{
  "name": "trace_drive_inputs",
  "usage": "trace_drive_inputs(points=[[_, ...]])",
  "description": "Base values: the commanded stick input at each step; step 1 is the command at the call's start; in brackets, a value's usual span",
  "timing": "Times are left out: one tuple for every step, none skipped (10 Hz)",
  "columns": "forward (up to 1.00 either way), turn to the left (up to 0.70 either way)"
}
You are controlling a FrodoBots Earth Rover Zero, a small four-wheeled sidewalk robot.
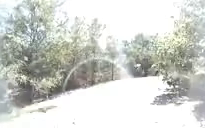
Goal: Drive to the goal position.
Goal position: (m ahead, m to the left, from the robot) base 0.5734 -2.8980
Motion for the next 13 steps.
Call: trace_drive_inputs(points=[[0.00, 0.00], [0.00, 0.00], [0.00, 0.00], [0.00, 0.00], [0.10, 0.00], [0.45, 0.00], [0.45, 0.00], [0.45, 0.00], [0.00, 0.00], [0.00, 0.00], [0.00, 0.00], [0.00, 0.00], [0.00, 0.00]])
